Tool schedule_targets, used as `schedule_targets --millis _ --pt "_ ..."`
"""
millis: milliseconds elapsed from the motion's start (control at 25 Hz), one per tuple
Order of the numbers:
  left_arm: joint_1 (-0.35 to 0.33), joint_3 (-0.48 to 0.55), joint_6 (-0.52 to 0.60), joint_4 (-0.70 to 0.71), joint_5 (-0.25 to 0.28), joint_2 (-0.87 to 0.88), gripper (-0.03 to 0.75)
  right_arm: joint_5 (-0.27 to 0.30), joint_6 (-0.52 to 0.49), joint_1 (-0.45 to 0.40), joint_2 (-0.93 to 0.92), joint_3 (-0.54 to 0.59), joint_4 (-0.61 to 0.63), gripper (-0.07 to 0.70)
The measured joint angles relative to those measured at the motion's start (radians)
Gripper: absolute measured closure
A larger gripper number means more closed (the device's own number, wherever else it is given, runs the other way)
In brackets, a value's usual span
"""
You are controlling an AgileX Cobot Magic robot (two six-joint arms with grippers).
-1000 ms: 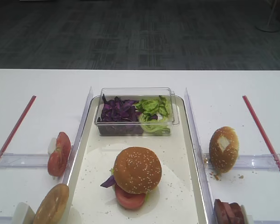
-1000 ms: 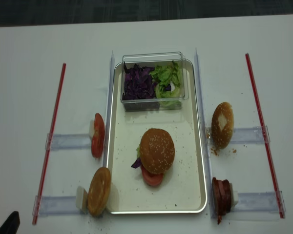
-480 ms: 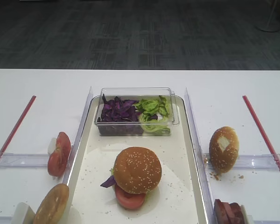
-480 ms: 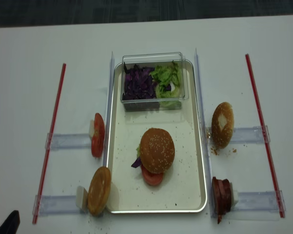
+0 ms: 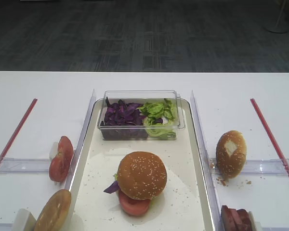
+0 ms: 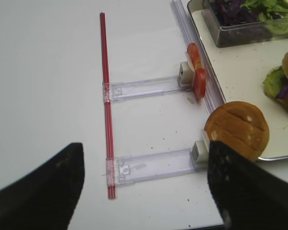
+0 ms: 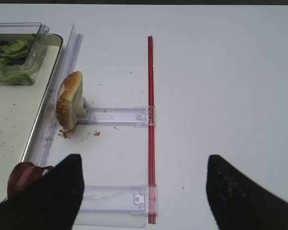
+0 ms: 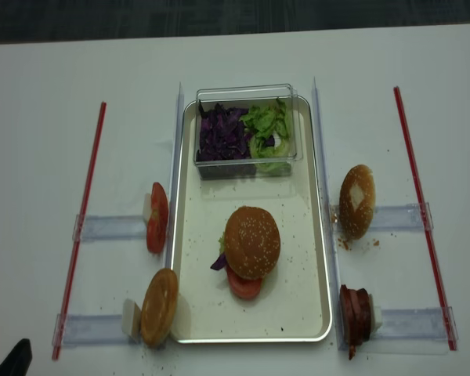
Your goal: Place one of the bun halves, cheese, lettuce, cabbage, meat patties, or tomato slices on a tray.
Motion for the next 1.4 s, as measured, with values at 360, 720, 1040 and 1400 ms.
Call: schedule_targets --millis 360,720,1040,1400 --pt "0.0 0.0 0.0 0.0 0.0 0.0 0.223 0.0 0.0 0.014 0.0 0.0 0.0 0.079" --pt "0.0 0.0 0.0 0.0 0.0 0.0 0.223 0.0 0.007 0.034 0.0 0.0 0.0 0.079" --pt "0.0 0.0 0.0 0.007 0.0 0.0 0.223 0.001 0.011 0.034 0.0 0.0 0.0 0.079" --pt "0.0 0.0 0.0 0.007 0.0 0.0 0.223 0.004 0.013 0.034 0.0 0.0 0.0 0.079"
